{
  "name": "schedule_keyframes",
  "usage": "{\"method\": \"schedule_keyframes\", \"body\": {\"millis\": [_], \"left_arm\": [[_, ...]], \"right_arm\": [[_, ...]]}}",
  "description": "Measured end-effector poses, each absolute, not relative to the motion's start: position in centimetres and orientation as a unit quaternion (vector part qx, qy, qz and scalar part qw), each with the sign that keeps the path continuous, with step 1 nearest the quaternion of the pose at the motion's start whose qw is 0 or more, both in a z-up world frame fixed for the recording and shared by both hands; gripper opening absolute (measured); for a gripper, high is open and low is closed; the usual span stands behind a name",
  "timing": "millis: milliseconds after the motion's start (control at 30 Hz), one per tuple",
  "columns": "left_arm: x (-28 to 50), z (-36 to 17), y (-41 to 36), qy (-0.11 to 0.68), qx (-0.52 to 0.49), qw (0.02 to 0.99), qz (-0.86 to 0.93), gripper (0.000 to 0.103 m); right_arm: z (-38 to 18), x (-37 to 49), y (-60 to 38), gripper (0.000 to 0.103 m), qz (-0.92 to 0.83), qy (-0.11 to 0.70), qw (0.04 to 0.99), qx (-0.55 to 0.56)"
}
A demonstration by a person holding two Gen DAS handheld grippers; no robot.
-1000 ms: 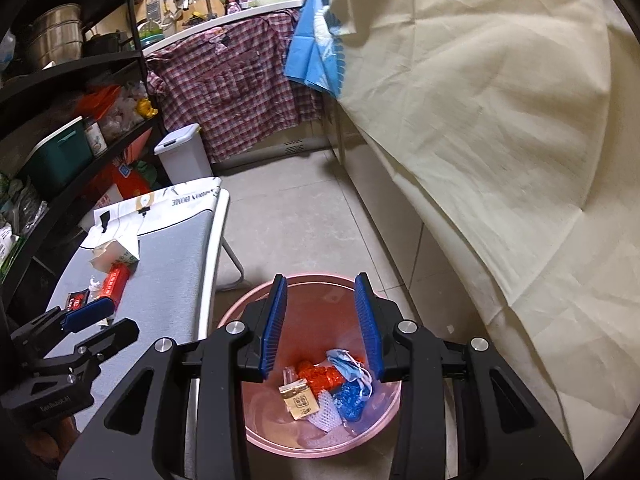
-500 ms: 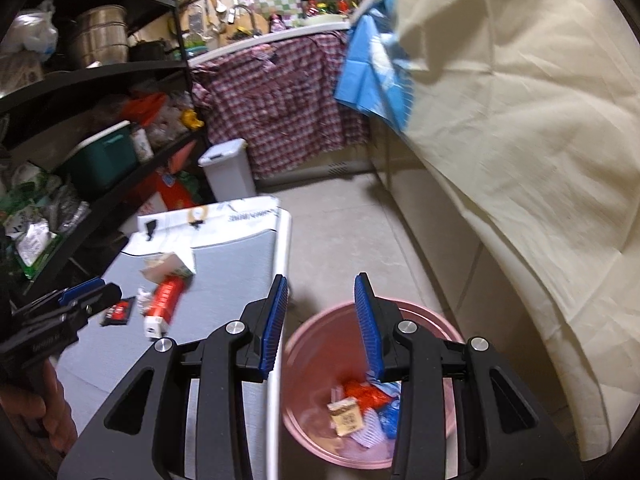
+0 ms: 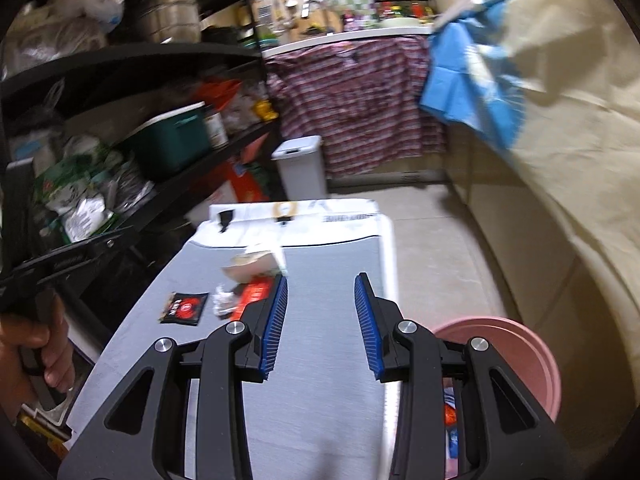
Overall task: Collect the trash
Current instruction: 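Move both tools back over the table toward the ointment box and tissue, then grasp the red-and-white ointment box with the right tool while the left tool grasps the crumpled tissue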
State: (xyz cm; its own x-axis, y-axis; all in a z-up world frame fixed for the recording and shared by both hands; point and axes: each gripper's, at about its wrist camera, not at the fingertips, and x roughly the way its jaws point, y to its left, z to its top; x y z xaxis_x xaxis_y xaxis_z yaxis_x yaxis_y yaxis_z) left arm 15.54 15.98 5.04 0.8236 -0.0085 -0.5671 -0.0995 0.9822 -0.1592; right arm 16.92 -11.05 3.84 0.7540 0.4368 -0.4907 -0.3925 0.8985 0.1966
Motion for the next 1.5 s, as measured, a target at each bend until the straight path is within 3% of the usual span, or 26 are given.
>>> {"method": "schedule_keyframes", "body": {"millis": [67, 467, 567, 933, 1067, 1233, 1500], "left_arm": [[16.1, 3.8, 17.1, 0.307, -0.102, 0.946, 0.035, 0.025], [17.5, 0.4, 19.9, 0.324, -0.093, 0.940, 0.046, 0.025], [17.8, -0.1, 20.5, 0.328, -0.106, 0.937, 0.047, 0.025], [19.1, -3.2, 19.9, 0.355, -0.100, 0.929, 0.025, 0.025], [19.8, -4.5, 19.7, 0.368, -0.113, 0.923, 0.012, 0.025], [20.7, -5.6, 18.4, 0.380, -0.108, 0.918, -0.006, 0.025], [22.3, -7.6, 16.8, 0.402, -0.098, 0.910, -0.016, 0.025]], "right_arm": [[3.1, 17.3, -8.9, 0.036, 0.235, 0.279, 0.930, 0.037], [-3.0, 20.2, -0.8, 0.036, 0.260, 0.325, 0.909, 0.023], [-4.8, 21.3, 0.9, 0.044, 0.263, 0.345, 0.901, 0.018], [-9.0, 24.2, 5.2, 0.046, 0.276, 0.403, 0.873, -0.011], [-9.9, 24.6, 5.3, 0.046, 0.270, 0.418, 0.867, -0.021], [-10.1, 24.6, 4.3, 0.036, 0.259, 0.419, 0.870, -0.020], [-9.7, 24.6, 2.3, 0.035, 0.240, 0.416, 0.877, -0.021]]}}
